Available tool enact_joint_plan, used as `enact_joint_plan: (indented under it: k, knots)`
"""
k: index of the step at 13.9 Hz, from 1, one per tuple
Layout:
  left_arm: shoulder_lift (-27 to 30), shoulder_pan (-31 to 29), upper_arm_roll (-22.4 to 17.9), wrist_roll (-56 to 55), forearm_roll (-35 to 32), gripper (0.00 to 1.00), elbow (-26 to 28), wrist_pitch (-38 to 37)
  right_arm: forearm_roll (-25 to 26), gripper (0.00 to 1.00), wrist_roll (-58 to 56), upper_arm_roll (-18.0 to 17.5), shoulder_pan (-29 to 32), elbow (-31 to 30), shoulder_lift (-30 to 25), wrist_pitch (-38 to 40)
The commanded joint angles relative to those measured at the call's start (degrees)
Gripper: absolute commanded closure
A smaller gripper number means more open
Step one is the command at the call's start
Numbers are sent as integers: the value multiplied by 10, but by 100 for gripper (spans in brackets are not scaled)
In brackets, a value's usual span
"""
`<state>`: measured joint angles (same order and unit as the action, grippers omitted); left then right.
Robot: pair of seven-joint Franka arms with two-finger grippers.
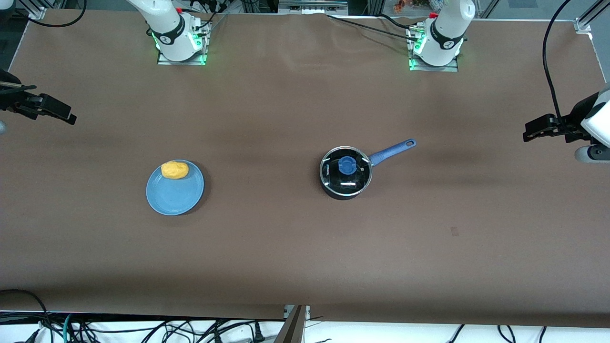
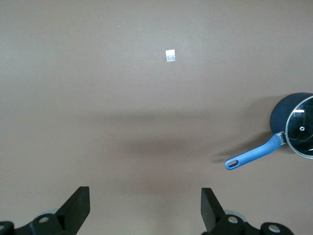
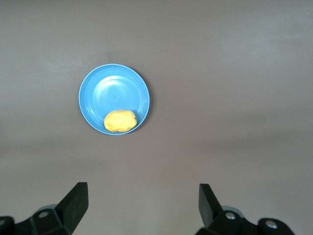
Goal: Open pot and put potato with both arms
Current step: 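Reach the left gripper down to the blue knob of the glass lid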
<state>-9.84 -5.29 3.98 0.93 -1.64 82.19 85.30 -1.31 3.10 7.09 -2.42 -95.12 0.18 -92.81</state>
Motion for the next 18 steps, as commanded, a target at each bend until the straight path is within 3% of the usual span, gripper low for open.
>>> enact_joint_plan:
  k: [1, 7, 10, 15, 18]
  knots:
    - [4, 3, -1, 6, 3, 0, -8, -12, -4, 0, -10, 1, 1, 13, 5, -1]
    - [-2, -2, 5, 4, 22, 0, 16, 20, -5, 0, -10, 1, 2, 13, 5, -1]
    - [-21, 12, 24, -75, 56, 0, 36, 76, -4, 0, -10, 1, 3, 13, 5, -1]
    - [-115, 105, 53, -280, 48, 0, 34, 218, -5, 0, -7, -2, -1, 13, 4, 4]
    - [-164, 167, 52, -360, 49, 0, 28, 253, -5, 0, -5, -7, -5, 13, 1, 11]
